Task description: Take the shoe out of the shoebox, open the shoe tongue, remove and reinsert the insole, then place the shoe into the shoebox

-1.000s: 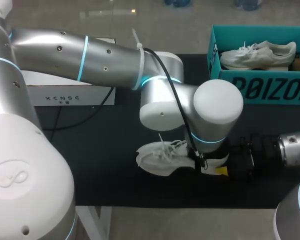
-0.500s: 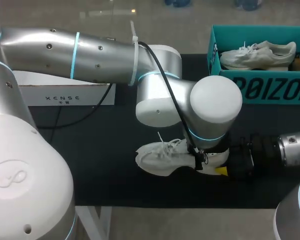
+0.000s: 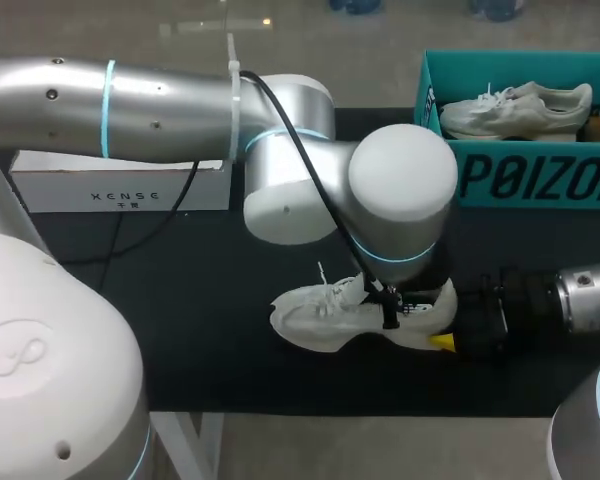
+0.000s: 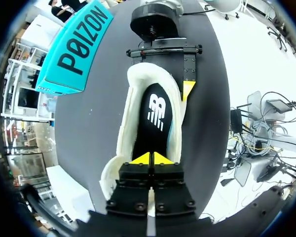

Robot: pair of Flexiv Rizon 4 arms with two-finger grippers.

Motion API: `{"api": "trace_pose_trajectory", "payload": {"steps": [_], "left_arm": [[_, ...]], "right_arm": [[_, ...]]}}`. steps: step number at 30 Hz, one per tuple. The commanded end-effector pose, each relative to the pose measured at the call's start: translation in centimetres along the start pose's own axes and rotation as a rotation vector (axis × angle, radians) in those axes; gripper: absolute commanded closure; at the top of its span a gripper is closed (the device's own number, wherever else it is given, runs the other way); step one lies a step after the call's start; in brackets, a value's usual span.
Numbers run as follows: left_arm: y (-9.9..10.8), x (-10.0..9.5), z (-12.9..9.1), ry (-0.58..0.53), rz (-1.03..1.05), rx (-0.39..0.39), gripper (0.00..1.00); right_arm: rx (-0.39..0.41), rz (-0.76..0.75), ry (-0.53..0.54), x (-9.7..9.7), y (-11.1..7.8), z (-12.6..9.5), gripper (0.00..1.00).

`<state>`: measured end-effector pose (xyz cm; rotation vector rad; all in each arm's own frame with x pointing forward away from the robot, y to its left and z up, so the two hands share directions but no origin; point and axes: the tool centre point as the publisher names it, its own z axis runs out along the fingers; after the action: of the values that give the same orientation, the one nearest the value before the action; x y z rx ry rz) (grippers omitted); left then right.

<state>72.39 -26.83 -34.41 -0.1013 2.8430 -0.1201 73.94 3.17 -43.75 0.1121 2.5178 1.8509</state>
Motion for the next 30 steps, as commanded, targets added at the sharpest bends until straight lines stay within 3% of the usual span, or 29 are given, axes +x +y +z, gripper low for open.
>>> {"api": "trace_pose_trajectory", "payload": {"steps": [1,9,21,30], "left_arm": [[1.8,-0.4,-0.1,0.050,-0.002,0.064,1.00],[2.6,-0.7,0.3,0.133,-0.034,0.117,1.00],[4.2,-2.0,-1.6,0.117,-0.067,0.156,1.00],[0.5,-0.9,-2.7,0.102,0.046,0.140,1.00]], "right_arm": [[0.003,0.000,-0.003,0.1,-0.3,0.3,1.00],[0.003,0.000,-0.003,0.1,-0.3,0.3,1.00],[0.003,0.000,-0.003,0.1,-0.3,0.3,1.00],[0.003,0.000,-0.003,0.1,-0.3,0.3,1.00]]}}
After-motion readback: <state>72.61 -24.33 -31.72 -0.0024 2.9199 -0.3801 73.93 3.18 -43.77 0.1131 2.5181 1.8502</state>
